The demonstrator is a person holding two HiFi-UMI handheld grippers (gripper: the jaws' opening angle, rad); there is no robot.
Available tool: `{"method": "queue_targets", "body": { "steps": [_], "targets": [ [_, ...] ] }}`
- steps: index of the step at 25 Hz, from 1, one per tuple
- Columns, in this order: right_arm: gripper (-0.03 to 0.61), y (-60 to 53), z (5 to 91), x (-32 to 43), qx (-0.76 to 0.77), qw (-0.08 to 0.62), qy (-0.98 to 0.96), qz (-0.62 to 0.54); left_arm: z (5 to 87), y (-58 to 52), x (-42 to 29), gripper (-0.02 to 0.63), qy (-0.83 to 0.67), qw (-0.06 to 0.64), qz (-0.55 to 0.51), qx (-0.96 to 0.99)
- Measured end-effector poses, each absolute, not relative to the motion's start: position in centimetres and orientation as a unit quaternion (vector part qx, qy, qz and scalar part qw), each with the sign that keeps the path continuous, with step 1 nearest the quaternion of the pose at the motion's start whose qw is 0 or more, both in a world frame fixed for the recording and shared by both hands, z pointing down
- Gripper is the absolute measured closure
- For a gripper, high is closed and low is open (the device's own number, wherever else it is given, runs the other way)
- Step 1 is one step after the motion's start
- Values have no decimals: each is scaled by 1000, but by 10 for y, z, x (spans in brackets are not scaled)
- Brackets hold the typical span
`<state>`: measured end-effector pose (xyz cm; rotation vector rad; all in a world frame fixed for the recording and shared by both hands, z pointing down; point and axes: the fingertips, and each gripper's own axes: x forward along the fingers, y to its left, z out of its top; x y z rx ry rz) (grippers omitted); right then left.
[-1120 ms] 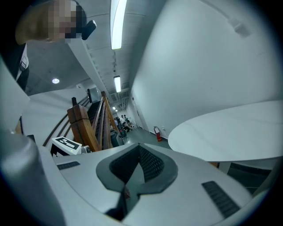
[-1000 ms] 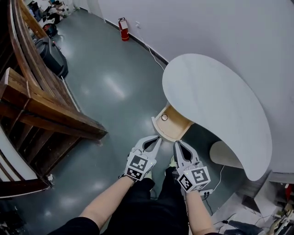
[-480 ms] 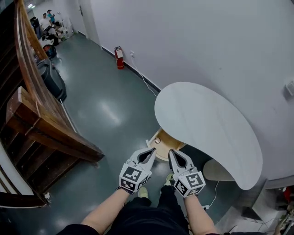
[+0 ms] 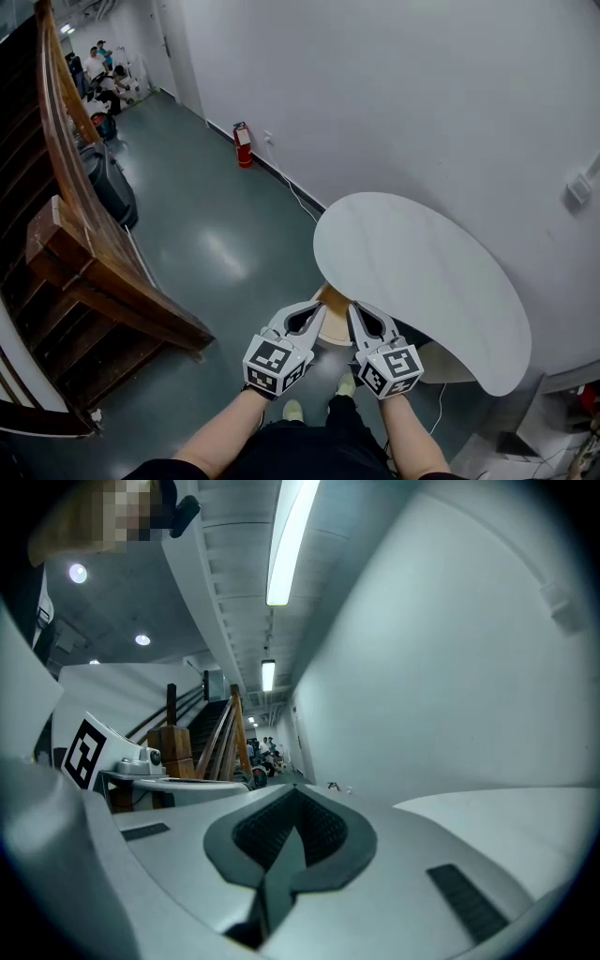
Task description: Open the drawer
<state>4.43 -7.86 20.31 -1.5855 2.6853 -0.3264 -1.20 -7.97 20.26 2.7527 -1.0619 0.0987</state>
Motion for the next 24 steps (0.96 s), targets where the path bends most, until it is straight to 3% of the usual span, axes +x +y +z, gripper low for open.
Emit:
{"method": "queue_targets", "body": {
  "steps": [24],
  "targets": [
    [565,-72,183,48,-511,5,856,-78,172,-81,-17,604,-376,82,4,923]
  ]
}}
